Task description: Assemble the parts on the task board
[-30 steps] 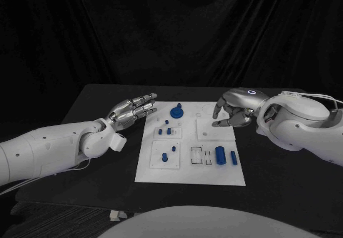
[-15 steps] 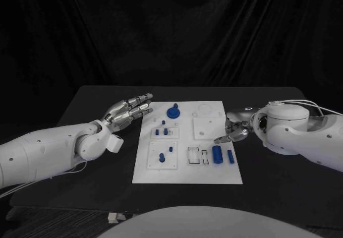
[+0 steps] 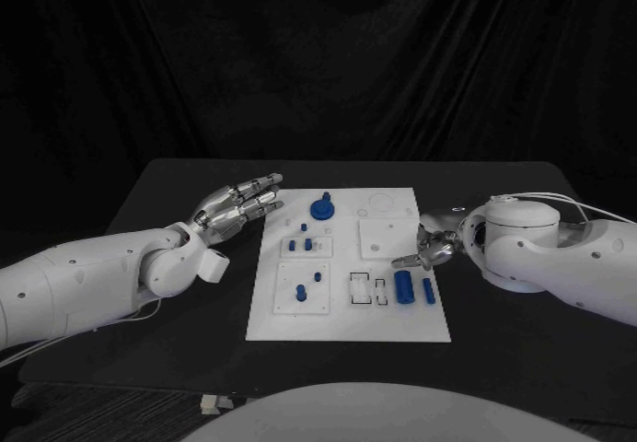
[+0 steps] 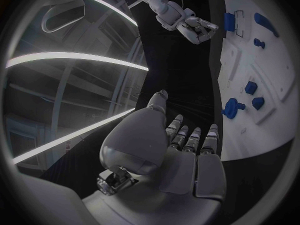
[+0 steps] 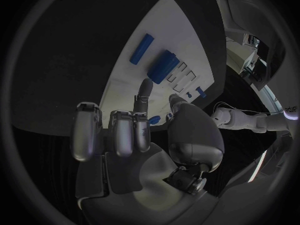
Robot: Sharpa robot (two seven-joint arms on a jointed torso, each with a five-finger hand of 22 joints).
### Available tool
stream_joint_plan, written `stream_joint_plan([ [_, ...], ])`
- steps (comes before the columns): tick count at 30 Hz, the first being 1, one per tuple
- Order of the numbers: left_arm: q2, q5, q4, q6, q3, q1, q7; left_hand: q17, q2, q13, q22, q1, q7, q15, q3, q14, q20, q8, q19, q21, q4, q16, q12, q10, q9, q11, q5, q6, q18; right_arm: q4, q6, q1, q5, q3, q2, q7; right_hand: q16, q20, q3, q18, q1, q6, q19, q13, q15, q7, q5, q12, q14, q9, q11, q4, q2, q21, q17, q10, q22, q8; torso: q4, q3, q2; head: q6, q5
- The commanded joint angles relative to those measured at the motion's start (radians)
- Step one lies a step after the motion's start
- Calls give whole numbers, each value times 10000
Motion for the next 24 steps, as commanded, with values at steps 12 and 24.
stream_joint_plan([
  [12,75,60,-81,74,10,-13,168,12,48,19,15,-74,1,48,-2,12,57,67,9,44,-12,41,66,11,15,104,37,71,181,-165,-656,-399,521,4,239,-420,-152,-144,-192,-76,-40,-434,372,2629,-124,-90,109,62,769,1635,-163,-25,505,-97,1052,1041,2018,516,-1,-4,-5,-2,43],
  [24,96,60,-137,174,10,-17,252,22,71,113,47,-37,163,-31,60,33,78,112,51,70,-65,67,313,382,27,327,85,188,177,-370,-670,-679,558,4,472,-437,-250,-99,-249,-38,417,-708,313,2629,-63,-33,412,62,733,1883,-125,-46,399,-267,853,1041,1960,172,-4,0,2,-2,97],
])
